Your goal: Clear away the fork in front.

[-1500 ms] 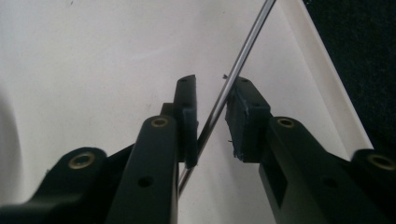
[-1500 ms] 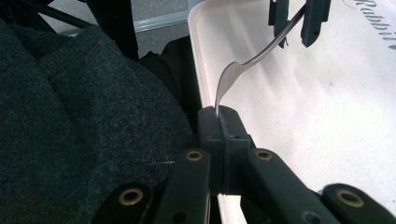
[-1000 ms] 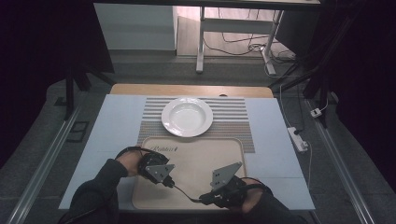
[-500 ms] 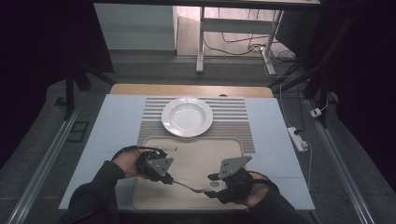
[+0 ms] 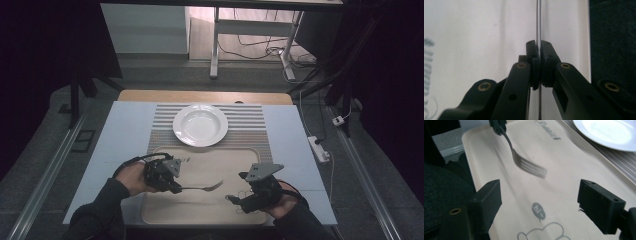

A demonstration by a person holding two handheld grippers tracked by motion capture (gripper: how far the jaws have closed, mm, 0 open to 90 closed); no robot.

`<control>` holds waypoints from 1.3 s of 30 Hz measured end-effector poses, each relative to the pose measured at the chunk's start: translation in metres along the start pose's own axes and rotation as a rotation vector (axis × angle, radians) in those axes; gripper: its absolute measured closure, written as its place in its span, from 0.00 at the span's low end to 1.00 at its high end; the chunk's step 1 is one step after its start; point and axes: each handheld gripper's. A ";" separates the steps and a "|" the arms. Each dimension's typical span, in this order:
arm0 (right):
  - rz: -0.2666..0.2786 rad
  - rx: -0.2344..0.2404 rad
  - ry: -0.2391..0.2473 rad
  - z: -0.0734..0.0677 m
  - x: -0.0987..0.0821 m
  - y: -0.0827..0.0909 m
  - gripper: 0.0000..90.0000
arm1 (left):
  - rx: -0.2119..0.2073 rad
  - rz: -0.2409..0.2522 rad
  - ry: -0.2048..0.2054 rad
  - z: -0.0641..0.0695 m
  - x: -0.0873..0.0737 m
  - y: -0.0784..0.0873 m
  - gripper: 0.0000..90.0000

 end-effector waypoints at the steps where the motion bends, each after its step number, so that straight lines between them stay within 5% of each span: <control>1: 0.000 0.000 0.000 0.000 0.000 0.000 0.21 | 0.009 0.006 0.027 0.000 -0.001 0.000 0.96; 12: -0.045 -0.061 -0.087 0.010 -0.021 0.010 0.02 | 0.124 0.133 0.277 0.012 -0.018 0.004 0.96; 24: -0.008 -0.174 -0.200 0.017 -0.039 0.029 0.00 | 0.242 0.250 0.565 0.035 -0.037 -0.003 0.96; 32: -0.008 -0.184 -0.211 0.016 -0.046 0.036 0.00 | 0.286 0.346 0.734 0.047 -0.053 -0.005 0.96; 39: -0.023 -0.189 -0.195 0.012 -0.049 0.037 0.00 | 0.349 0.370 0.821 0.043 -0.058 -0.008 0.96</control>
Point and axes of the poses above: each handheld gripper's, and its own axes: y roughly backward along the jaws, x roughly out of its top, z roughly to its right, and after that the axes turned 12 degrees about -x, right-handed
